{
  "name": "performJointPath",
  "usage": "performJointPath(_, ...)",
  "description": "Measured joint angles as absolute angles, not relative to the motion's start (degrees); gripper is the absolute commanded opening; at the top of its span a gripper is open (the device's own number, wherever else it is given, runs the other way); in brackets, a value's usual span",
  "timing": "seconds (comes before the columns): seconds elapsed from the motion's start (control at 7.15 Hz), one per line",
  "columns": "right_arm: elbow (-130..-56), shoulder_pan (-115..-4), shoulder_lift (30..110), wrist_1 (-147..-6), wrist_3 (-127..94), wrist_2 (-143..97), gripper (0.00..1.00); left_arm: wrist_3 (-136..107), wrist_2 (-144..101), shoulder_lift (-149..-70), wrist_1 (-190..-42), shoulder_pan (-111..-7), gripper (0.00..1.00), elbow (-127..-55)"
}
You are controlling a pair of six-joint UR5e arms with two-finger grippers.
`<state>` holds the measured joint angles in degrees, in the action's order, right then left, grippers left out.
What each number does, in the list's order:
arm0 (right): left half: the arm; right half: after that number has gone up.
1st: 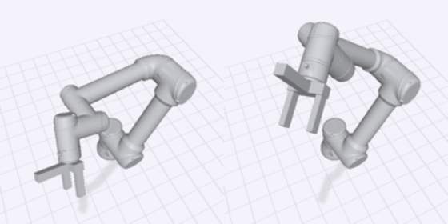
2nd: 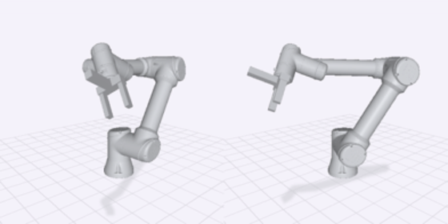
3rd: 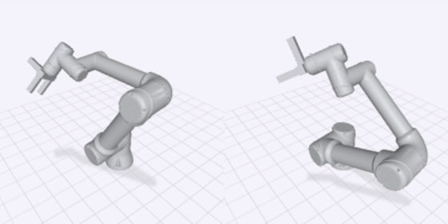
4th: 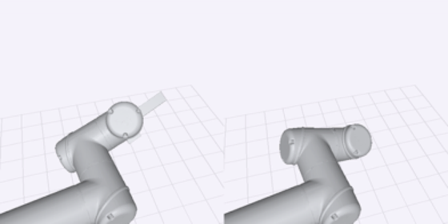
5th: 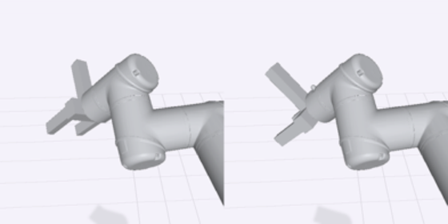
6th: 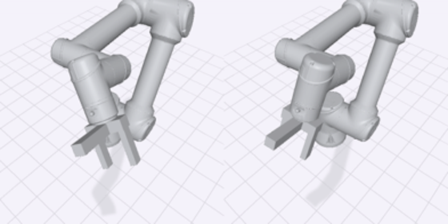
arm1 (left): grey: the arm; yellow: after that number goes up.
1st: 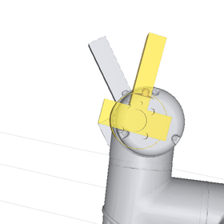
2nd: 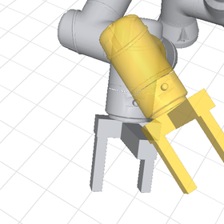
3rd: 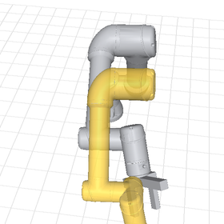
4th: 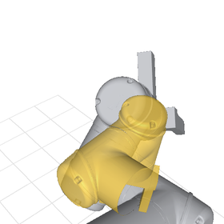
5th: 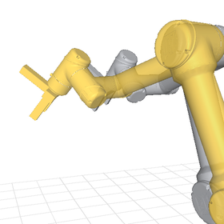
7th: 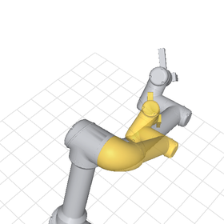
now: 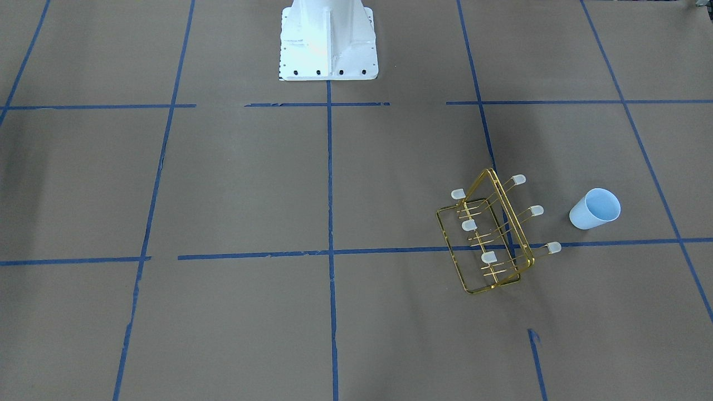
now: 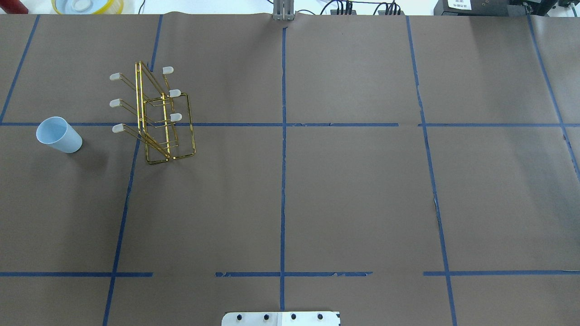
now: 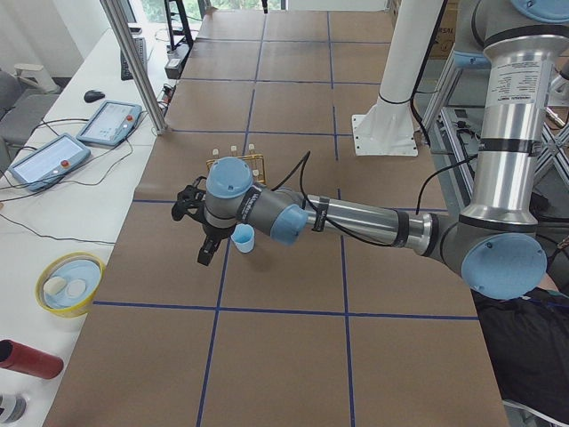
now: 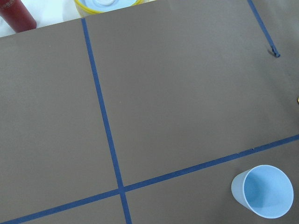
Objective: Hang cup on cup holder
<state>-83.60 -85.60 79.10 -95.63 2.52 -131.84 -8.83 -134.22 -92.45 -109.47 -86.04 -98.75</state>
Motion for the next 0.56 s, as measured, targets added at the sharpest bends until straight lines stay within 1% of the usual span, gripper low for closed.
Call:
performJointPath(0.28, -83.58, -85.60, 79.10, -95.62, 2.51, -131.84, 1.00, -16.07, -129.41, -91.74, -111.41, -82.34, 1.00, -103.55)
performJointPath(0.56, -83.59, -85.61, 79.10, -95.63, 2.49, -131.84, 1.00, -25.25, -123.36, -89.83, -117.29, -77.73, 1.00, -107.43)
